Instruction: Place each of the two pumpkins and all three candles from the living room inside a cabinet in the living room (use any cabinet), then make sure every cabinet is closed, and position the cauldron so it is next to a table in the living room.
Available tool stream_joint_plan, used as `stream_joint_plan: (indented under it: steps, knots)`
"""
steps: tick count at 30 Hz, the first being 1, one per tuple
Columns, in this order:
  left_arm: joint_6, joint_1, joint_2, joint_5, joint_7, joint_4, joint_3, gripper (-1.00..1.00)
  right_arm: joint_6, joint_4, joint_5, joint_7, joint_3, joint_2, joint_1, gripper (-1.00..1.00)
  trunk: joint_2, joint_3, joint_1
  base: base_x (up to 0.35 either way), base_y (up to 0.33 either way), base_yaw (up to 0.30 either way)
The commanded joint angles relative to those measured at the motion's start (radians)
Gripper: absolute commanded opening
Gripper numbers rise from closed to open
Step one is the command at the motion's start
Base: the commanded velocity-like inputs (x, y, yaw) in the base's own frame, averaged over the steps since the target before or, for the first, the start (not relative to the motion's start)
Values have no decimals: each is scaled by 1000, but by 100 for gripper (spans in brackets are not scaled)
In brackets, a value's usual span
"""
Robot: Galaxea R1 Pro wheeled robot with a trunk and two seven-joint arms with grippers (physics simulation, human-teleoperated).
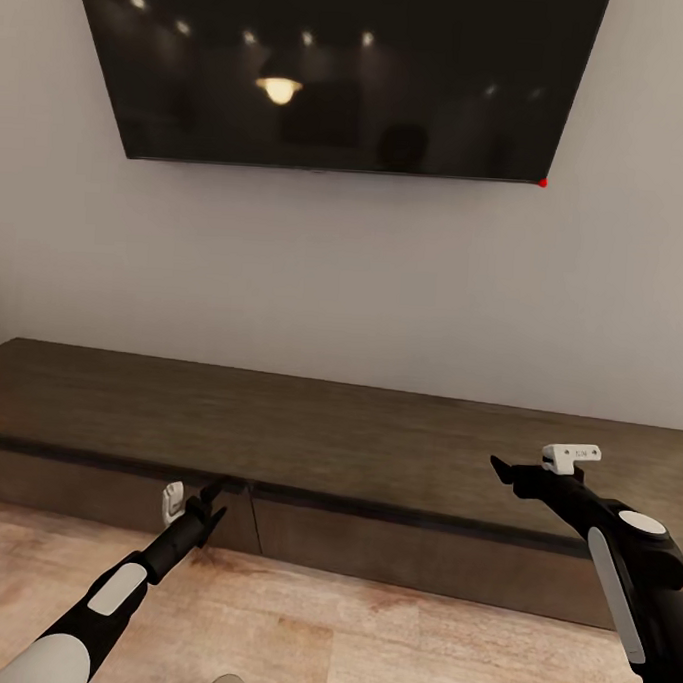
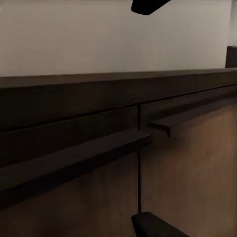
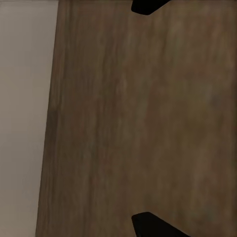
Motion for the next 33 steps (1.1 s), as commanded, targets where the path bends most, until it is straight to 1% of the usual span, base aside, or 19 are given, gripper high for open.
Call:
stream_joint_plan:
  steps: [1, 6, 10, 18, 28, 33]
  knots:
    - [0, 0, 0, 0, 0, 0, 0, 100, 0, 0, 0, 0, -1, 0, 0, 100, 0, 0, 0, 0, 0, 0]
    - [1, 1, 1, 1, 1, 0, 0, 100, 3, 0, 0, 0, -16, 0, -5, 100, 0, 0, 0, 0, 0, 0]
    - [1, 2, 1, 1, 2, 0, 0, 100, 4, 0, 0, 0, -20, -1, -6, 100, 0, 0, 0, 0, 0, 0]
    - [0, 5, 0, 1, 2, 0, -2, 100, 5, 0, 0, 0, -21, 0, -6, 100, 0, 0, 0, 0, -4, 0]
    - [0, 10, 2, 1, 3, 0, 0, 100, 5, 0, 0, 0, -21, 0, -6, 100, 0, 0, 0, 4, -54, 0]
    - [-18, 12, 2, 1, 1, 0, 1, 100, 5, 0, 0, 0, -21, 0, -5, 100, 0, 0, 0, 106, -3, 0]
